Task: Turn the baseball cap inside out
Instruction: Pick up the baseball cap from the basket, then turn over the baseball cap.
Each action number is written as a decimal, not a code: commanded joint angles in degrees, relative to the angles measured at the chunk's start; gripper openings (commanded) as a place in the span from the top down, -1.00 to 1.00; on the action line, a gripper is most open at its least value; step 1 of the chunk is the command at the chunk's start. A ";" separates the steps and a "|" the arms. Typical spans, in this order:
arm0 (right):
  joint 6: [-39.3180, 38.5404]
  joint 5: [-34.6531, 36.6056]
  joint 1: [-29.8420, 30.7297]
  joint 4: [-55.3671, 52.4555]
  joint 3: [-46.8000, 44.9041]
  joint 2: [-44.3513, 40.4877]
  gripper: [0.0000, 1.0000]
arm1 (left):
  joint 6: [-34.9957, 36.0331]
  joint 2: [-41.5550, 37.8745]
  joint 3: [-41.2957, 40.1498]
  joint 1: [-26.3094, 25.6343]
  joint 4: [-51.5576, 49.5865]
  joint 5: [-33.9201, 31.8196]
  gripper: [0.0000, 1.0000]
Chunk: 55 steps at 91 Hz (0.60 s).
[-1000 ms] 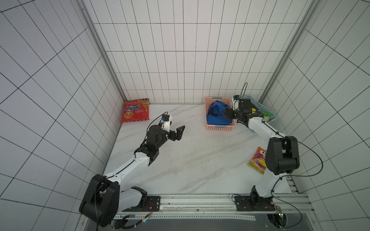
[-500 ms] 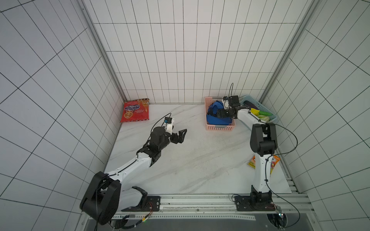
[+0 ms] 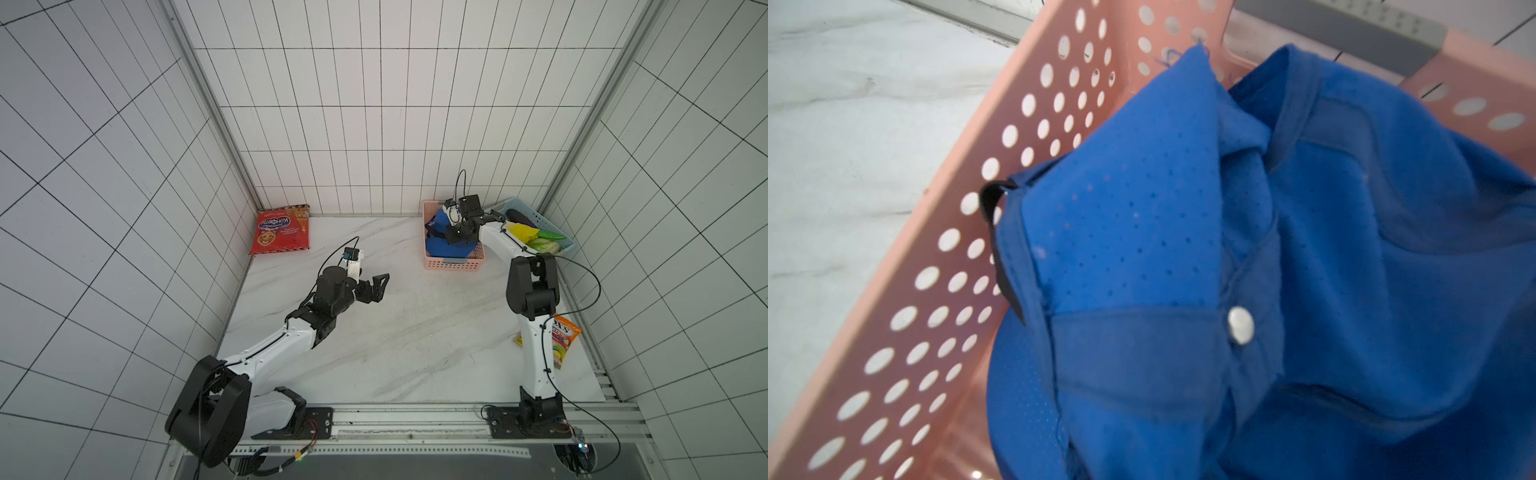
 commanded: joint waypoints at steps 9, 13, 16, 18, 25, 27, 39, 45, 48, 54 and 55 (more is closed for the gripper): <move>-1.73 2.81 0.48 -2.33 0.97 -8.23 1.00 | -0.33 -3.29 0.44 -0.35 -2.21 -2.49 -0.96; -1.62 2.50 0.45 -2.33 0.78 -9.97 1.00 | -0.35 -3.96 0.34 -0.38 -2.52 -2.79 -0.96; -1.50 2.19 0.47 -2.25 0.52 -11.43 1.00 | -0.41 -4.46 0.31 -0.39 -2.78 -2.99 -0.96; -1.36 1.98 0.48 -2.22 0.37 -12.24 1.00 | -0.41 -4.77 0.19 -0.37 -2.92 -3.13 -0.96; -1.10 0.96 0.48 -2.11 -0.45 -14.43 1.00 | -0.45 -5.98 -0.02 -0.39 -3.43 -3.73 -0.96; -0.93 0.69 0.44 -2.09 -0.78 -14.94 1.00 | -0.46 -6.29 -0.13 -0.39 -3.54 -3.86 -0.96; 0.41 -1.23 0.45 -1.64 -2.45 -17.87 1.00 | -0.46 -8.41 -0.41 -0.35 -4.87 -4.28 -0.96; 1.16 -2.27 0.45 -0.99 -3.66 -19.92 1.00 | -1.08 -9.76 -0.34 -0.37 -5.17 -4.25 -0.96; 1.25 -3.46 0.48 -0.76 -4.05 -21.25 1.00 | -1.60 -10.49 -0.22 -0.35 -5.05 -4.21 -0.97; 1.60 -6.19 0.48 0.26 -5.56 -24.69 1.00 | -3.30 -12.10 0.25 -0.39 -4.03 -3.54 -0.97; 1.74 -6.77 0.44 0.55 -6.08 -25.42 1.00 | -3.77 -12.34 0.33 -0.35 -3.63 -3.24 -0.97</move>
